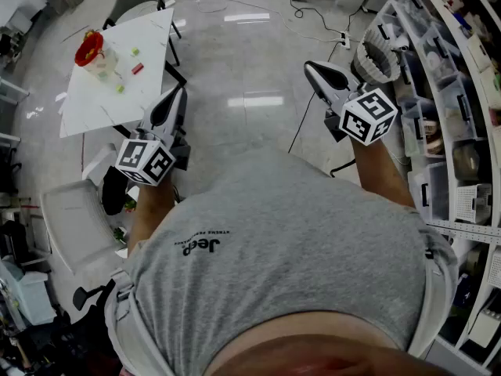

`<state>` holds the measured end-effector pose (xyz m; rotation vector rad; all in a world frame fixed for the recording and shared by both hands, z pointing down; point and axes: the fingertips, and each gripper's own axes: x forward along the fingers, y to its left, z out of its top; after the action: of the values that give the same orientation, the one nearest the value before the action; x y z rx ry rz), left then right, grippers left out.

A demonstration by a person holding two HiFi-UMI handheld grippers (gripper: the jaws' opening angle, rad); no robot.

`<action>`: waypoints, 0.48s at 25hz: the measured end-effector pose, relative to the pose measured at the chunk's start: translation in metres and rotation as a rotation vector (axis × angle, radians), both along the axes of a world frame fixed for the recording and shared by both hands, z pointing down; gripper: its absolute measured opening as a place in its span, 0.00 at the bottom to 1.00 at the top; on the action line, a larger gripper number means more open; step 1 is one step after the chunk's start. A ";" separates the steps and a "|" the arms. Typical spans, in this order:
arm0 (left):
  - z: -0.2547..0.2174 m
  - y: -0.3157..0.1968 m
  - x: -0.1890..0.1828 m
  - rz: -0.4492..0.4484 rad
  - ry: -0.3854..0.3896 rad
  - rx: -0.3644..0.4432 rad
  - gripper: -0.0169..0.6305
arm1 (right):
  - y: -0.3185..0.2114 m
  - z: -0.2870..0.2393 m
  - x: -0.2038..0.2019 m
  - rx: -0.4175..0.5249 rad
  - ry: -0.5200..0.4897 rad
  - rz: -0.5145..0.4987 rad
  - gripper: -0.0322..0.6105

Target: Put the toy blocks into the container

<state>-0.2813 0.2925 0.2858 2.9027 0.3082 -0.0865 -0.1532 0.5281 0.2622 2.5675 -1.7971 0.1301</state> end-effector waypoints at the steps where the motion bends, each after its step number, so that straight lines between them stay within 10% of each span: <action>1: 0.000 0.001 0.000 -0.001 0.000 -0.001 0.12 | 0.000 0.000 0.000 -0.003 0.006 -0.001 0.05; 12: 0.001 0.008 0.002 -0.009 -0.002 -0.010 0.12 | 0.004 -0.004 -0.002 0.016 0.018 -0.031 0.05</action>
<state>-0.2795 0.3008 0.2870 2.8941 0.2938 -0.0856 -0.1553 0.5321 0.2579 2.5412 -1.8387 0.0925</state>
